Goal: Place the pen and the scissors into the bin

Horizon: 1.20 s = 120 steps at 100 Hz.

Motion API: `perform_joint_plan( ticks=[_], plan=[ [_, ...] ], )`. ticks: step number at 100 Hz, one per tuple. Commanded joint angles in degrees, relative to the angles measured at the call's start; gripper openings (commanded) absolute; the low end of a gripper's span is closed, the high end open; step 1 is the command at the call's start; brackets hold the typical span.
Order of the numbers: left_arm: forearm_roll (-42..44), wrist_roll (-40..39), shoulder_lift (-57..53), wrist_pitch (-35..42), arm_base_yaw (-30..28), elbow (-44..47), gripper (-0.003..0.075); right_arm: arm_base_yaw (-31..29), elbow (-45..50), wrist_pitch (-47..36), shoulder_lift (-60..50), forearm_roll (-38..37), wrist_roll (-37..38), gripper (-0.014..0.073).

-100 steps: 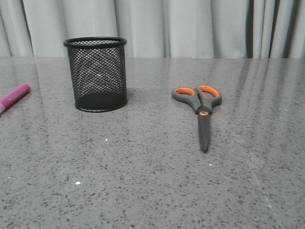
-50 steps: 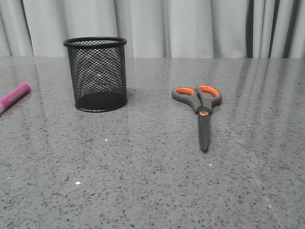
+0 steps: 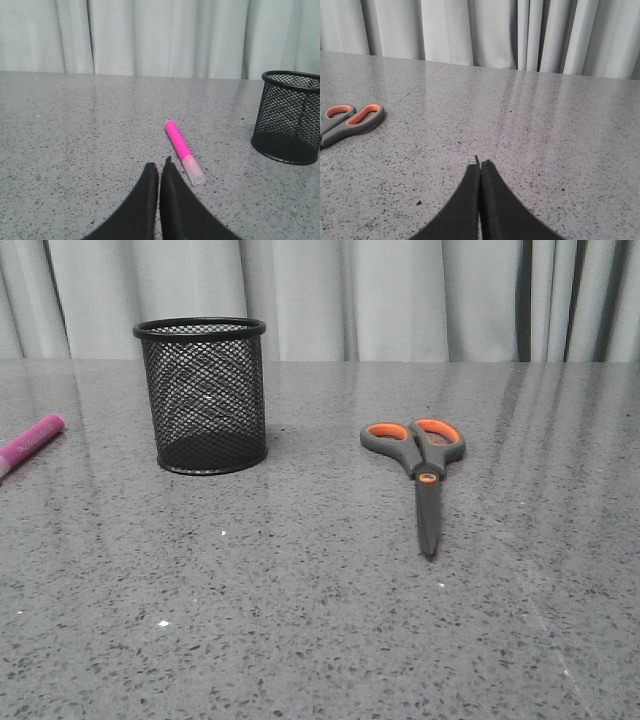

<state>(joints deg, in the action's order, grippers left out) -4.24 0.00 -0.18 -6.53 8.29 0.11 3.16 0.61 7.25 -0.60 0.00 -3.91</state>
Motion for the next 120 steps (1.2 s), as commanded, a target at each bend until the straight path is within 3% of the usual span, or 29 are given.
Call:
perform_joint_plan(
  ticks=[1,31,51,83,98,120],
  plan=[
    [-0.43,-0.61,-1.46,4.96,0.39,1.38,-0.0022,-0.25,0.94,-4.47,-1.03,-0.51,-0.51,-0.0068],
    [-1.3,-0.61,-1.46,5.4,0.39,1.38,-0.0022,-0.25,0.94,-6.85,-1.03,1.23,-0.51,-0.0068],
    [-7.78,-0.61,-1.46,6.05,0.39,1.38,-0.0022,-0.25,0.94,-8.0,-1.03,16.6,-0.41,-0.0068],
    [-29.36,-0.61,-1.46,9.01,0.39,1.1,-0.0022,-0.25,0.94,-8.0,-1.03,36.28,-0.41,-0.0068],
    [-37.2,-0.61,-1.46,10.45,0.39,0.96,-0.0022,-0.25,0.73,-8.0,-1.03,37.94,-0.41,-0.0068],
    [-36.94,0.0,-1.21,8.29,0.39,-2.05,-0.0022,-0.25,-2.9,-5.52,-0.69,37.94,-0.41,-0.0064]
  ],
)
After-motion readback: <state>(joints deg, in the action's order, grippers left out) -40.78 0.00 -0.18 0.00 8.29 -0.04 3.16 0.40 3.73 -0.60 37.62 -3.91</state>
